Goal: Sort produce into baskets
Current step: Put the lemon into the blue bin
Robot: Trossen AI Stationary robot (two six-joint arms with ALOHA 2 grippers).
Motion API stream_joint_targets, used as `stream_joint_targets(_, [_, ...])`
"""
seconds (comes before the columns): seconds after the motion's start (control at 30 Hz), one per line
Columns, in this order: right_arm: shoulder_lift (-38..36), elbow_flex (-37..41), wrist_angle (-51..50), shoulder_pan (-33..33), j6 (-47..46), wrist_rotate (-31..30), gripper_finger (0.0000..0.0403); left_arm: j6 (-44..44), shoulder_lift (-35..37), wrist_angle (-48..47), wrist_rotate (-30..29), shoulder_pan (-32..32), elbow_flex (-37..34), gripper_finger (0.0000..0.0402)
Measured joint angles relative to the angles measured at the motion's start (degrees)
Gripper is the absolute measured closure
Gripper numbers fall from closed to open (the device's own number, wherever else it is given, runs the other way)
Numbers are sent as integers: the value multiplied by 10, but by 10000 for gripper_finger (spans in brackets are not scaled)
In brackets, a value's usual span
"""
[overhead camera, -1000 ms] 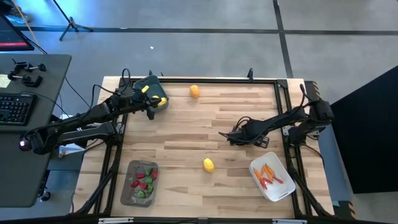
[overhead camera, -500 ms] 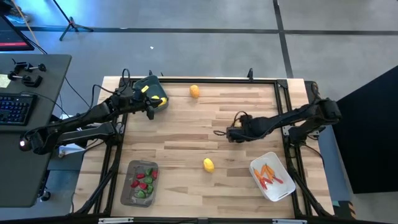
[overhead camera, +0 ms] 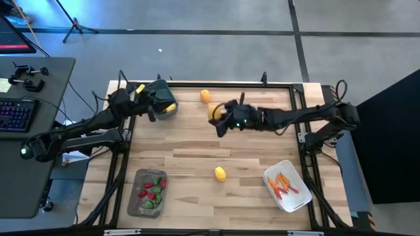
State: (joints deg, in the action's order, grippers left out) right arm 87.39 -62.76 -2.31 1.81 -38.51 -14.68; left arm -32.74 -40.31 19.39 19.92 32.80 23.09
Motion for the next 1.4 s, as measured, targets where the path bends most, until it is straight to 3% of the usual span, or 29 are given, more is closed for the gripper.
stream_joint_targets(0.2, [12, -77, 4, 20, 98, 32, 230, -24, -31, 30, 28, -28, 42, 349])
stream_joint_targets(0.33, [22, -112, 3, 26, 135, 48, 230, 22, -75, 23, 40, -64, 100, 295])
stream_joint_targets(0.53, [23, -127, 3, 27, 152, 62, 230, 91, -147, -58, 3, -86, 185, 213])
stream_joint_targets(0.73, [24, -127, 1, 25, 157, 72, 229, 103, -212, -57, 13, -85, 244, 155])
stream_joint_targets(0.93, [24, -127, 12, 25, 178, 82, 229, 66, -278, -54, 78, -85, 287, 136])
stream_joint_targets(1.1, [24, -127, 12, 28, 193, 92, 229, 17, -327, 10, 129, -85, 296, 135])
stream_joint_targets(1.4, [23, -127, 17, 27, 197, 96, 229, -22, -359, 89, 169, -85, 296, 143])
